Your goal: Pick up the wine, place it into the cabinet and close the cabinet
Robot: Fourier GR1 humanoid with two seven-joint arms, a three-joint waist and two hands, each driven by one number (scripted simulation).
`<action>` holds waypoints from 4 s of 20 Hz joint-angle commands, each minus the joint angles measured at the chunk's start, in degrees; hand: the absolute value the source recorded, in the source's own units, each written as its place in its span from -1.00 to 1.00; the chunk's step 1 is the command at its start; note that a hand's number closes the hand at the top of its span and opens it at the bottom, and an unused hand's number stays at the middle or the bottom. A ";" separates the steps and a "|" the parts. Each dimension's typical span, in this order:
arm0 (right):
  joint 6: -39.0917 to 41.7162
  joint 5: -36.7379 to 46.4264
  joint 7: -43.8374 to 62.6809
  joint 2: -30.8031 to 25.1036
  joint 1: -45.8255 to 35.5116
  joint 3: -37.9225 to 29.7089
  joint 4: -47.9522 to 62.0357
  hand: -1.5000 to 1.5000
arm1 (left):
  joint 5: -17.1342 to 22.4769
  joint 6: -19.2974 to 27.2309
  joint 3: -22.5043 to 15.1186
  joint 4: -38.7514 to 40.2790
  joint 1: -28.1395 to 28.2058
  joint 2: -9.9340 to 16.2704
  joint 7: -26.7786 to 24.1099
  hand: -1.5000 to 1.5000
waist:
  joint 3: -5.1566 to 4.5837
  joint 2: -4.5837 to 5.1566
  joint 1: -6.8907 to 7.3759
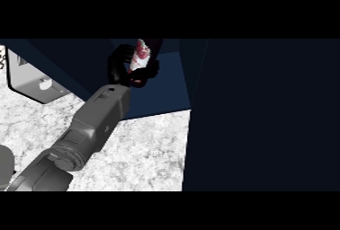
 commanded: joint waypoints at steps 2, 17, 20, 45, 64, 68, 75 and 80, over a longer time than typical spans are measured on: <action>0.32 -1.12 0.52 0.08 0.58 0.45 -1.37 -1.00 | -1.25 2.70 -1.13 0.13 2.49 1.93 0.73 1.00 | -0.11 0.59 -0.51; 0.25 -0.70 0.36 0.36 -0.13 1.00 -1.51 -1.00 | -2.63 -2.89 -2.24 0.08 2.96 4.65 4.71 -1.00 | -0.20 0.36 -0.18; 0.34 -1.19 0.40 0.43 0.00 0.88 -1.25 -1.00 | -2.82 -3.51 -2.39 0.08 3.12 4.13 4.23 -1.00 | -0.18 0.15 0.27; -2.14 -0.32 3.03 -2.15 1.42 -1.69 -2.97 -1.00 | 1.22 -40.21 2.81 -12.71 3.73 1.61 -6.45 -1.00 | 0.05 -3.54 8.23; -6.56 4.13 6.34 -3.04 -0.19 2.78 -3.40 -1.00 | -1.62 -18.60 -16.15 -59.60 22.24 -4.53 10.74 -1.00 | 0.04 -4.61 10.38; -6.82 3.17 6.06 -4.14 -1.60 1.02 -3.11 -1.00 | -2.45 -9.66 -20.36 -71.28 25.68 -4.53 15.54 -1.00 | 0.06 -4.36 9.99; -9.67 4.55 10.35 -6.12 -7.71 1.20 -2.53 -1.00 | -5.34 -1.33 -25.84 -86.01 37.16 -4.48 16.75 -1.00 | 0.00 -4.35 10.04; -9.39 5.17 9.03 -4.70 -2.62 3.11 -5.20 -1.00 | -8.14 1.62 -29.92 -95.60 47.43 -3.14 16.02 1.00 | 0.04 -4.10 9.75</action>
